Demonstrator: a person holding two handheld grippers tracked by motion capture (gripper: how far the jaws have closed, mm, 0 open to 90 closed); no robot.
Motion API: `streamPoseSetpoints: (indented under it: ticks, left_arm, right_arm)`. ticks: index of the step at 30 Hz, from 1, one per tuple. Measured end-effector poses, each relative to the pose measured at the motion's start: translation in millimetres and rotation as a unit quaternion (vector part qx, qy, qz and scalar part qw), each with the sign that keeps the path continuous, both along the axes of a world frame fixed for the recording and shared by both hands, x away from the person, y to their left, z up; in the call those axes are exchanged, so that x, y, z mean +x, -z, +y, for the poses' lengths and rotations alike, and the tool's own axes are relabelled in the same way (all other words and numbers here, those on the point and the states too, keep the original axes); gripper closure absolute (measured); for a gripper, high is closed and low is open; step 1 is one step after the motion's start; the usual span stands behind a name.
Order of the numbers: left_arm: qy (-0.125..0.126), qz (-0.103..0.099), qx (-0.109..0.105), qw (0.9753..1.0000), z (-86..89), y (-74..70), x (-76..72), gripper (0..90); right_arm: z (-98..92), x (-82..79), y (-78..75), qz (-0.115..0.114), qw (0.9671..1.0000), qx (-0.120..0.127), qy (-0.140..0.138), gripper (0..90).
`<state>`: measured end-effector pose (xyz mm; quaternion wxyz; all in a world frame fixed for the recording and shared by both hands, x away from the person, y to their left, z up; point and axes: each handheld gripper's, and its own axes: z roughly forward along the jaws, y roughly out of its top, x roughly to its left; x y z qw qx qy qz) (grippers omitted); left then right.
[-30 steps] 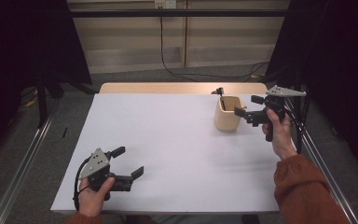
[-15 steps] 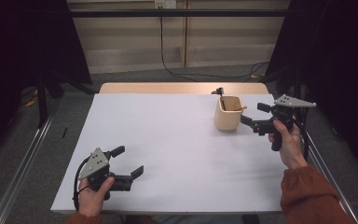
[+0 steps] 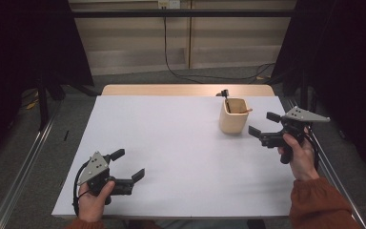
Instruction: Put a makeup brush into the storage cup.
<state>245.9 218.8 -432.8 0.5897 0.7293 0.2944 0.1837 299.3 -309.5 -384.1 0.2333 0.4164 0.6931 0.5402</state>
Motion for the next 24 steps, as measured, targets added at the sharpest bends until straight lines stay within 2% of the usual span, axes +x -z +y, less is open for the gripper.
streamPoseSetpoints:
  ticks: [10, 15, 19, 24]
  left_arm:
    - [-0.006, 0.0, 0.004, 1.0, 2.4, 1.4, -1.7, 2.0]
    - [-0.01, 0.0, 0.004, 0.9999, 3.8, 1.4, -2.1, 2.0]
    - [-0.014, 0.0, 0.0, 0.9999, 5.5, 1.4, -3.0, 2.0]
    - [-0.019, -0.002, 0.007, 0.9998, 5.5, 2.0, -4.4, 2.0]
  right_arm:
    - [-0.3, -28.8, 12.6, 0.001, 1.0, -0.006, -0.005, 1.5]
    - [-3.1, -41.4, 19.0, 0.011, 0.9998, -0.017, -0.005, 0.8]
    - [-5.3, -54.8, 24.4, 0.011, 0.9999, -0.011, -0.002, 0.9]
    - [-7.0, -66.4, 30.7, 0.012, 0.9999, -0.01, -0.001, 1.0]
